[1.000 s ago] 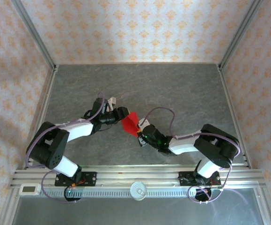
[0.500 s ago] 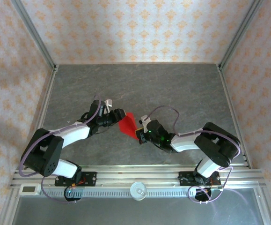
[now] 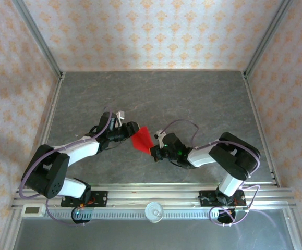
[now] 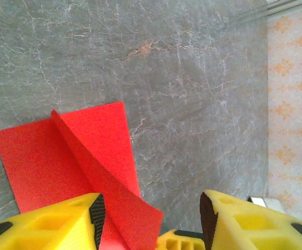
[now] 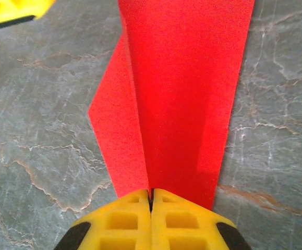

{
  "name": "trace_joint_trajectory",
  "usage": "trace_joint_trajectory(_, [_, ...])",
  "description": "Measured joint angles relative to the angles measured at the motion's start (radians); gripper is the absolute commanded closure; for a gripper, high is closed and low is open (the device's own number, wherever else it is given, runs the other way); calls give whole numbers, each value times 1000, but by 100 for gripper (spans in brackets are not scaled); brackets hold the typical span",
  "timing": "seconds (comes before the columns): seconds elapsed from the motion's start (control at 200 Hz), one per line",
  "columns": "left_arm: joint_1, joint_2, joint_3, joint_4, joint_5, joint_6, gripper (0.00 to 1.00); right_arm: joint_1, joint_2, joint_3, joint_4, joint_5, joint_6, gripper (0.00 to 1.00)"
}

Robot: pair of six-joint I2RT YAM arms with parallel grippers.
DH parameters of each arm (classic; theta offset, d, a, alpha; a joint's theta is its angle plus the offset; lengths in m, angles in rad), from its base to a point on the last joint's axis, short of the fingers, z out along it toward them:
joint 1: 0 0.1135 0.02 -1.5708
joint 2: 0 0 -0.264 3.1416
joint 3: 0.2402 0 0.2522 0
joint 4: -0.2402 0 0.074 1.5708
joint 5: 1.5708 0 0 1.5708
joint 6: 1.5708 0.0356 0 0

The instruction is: Fold a paper plane with a square sheet of paper (pick it up from the middle)

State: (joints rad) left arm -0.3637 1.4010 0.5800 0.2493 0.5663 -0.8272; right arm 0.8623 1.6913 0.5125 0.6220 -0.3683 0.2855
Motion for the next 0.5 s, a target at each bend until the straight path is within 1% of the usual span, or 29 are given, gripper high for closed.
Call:
trace_joint_trajectory(0.205, [0,-4,0,-5,0,11,48,-25,43,42,2,-91,57,100])
trace_joint_trajectory(0.315, [0,-14,0,-15,0,16,51,-55,69,50,26,-174,107,100])
trace_joint_trajectory(0.395, [0,-18,-2,-16,0,18,57,-82,80,50,42,-230,143,100])
trace_joint_trajectory(0.5, [0,-19,-16,-14,1,18,68,-106,87,50,53,-283,183,100])
